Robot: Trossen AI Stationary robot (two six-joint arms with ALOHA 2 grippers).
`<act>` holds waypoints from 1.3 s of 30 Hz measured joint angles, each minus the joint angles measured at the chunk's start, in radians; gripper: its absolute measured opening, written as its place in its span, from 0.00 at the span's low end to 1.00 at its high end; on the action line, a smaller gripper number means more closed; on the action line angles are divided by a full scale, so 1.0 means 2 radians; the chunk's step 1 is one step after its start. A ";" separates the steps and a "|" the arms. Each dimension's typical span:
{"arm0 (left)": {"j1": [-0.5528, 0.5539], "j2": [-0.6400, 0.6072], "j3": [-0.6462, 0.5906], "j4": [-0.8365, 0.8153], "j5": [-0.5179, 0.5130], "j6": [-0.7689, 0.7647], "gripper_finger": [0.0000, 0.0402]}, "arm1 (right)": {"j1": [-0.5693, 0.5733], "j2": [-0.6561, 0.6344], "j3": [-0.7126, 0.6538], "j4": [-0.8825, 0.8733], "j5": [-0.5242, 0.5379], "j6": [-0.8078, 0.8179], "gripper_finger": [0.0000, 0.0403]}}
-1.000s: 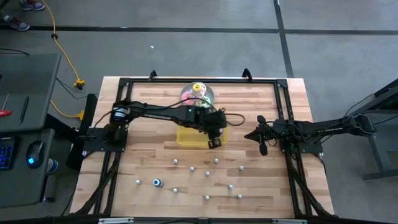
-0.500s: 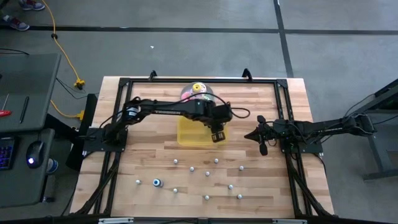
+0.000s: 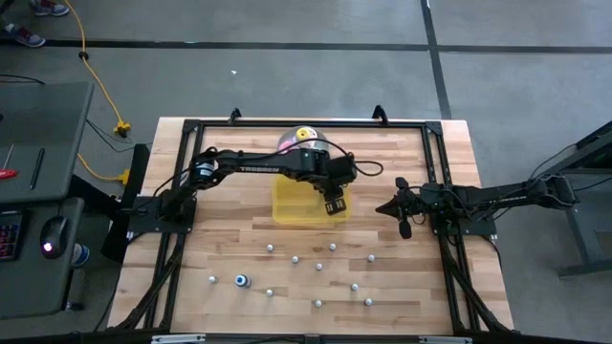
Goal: Pick & Place food coloring
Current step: Put the large pink food coloring bottle into the yellow container
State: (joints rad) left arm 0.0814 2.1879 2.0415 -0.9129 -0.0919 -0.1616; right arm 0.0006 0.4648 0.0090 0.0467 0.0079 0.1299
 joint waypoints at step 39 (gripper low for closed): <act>0.005 0.032 0.000 0.022 0.023 0.013 0.36 | 0.000 0.000 0.000 0.001 0.000 0.000 0.00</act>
State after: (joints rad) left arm 0.0917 2.2524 2.0415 -0.8685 -0.0449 -0.1352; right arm 0.0007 0.4648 0.0090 0.0486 0.0079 0.1299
